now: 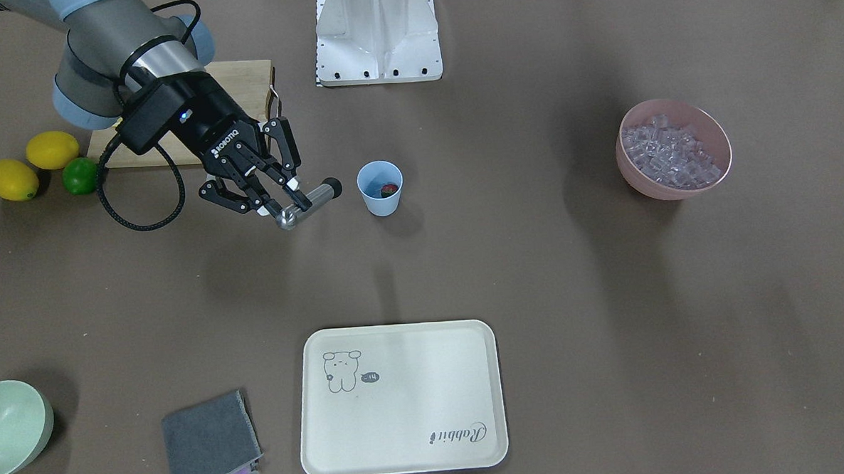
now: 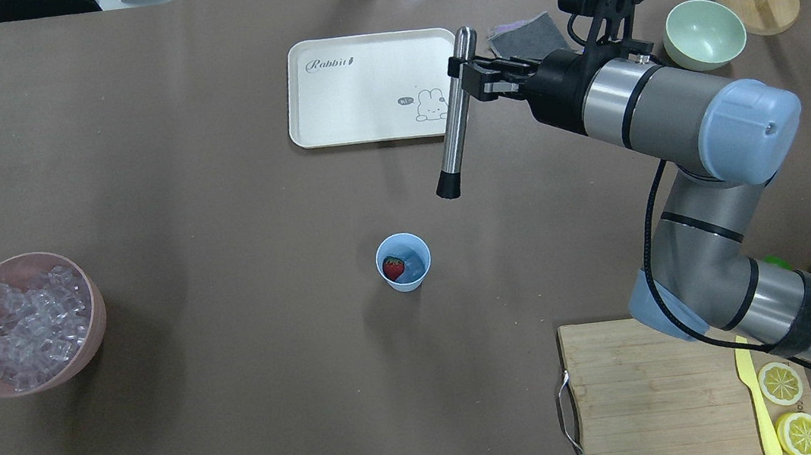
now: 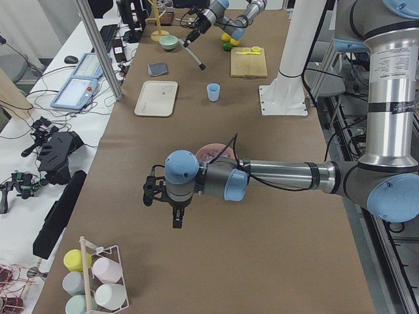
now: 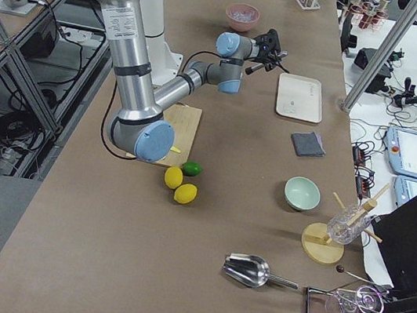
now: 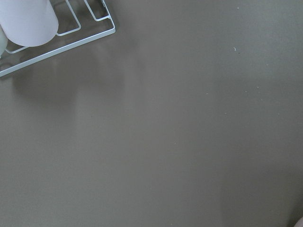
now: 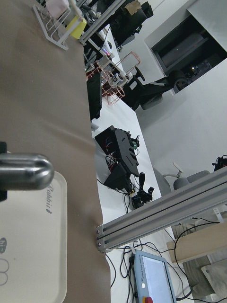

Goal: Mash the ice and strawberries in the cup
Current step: 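Lift the metal muddler with the right gripper and carry it toward the cup, then lower the muddler tip into the light-blue cup with the right gripper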

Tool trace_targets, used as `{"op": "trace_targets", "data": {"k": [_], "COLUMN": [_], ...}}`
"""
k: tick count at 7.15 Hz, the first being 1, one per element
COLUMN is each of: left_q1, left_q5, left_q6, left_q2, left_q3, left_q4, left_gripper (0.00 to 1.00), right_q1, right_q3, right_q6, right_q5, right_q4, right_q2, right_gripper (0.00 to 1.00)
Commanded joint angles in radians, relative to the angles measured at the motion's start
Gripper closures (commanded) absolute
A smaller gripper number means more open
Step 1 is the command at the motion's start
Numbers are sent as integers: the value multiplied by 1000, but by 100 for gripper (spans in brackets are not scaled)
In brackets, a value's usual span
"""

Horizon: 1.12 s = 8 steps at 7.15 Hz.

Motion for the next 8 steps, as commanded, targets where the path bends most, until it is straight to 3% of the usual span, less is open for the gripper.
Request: {"op": "trace_targets", "data": {"k": [1, 3, 8], "left_q1": [-1, -1, -1], "left_q5": [-1, 4, 1], "left_q6": [2, 2, 2], "left_q2": [2, 1, 9], "left_q3": [-2, 0, 3], "left_q4": [-1, 0, 0], "left_gripper": [2, 2, 2], "right_q1": [-149, -249, -281], "right_q3": [14, 6, 9], "right_q6": [-27, -70, -343], "right_q5": [-261, -415, -537], "right_q4": [2, 5, -47], "right_q2": [15, 44, 73], "right_gripper": [100, 100, 100]}}
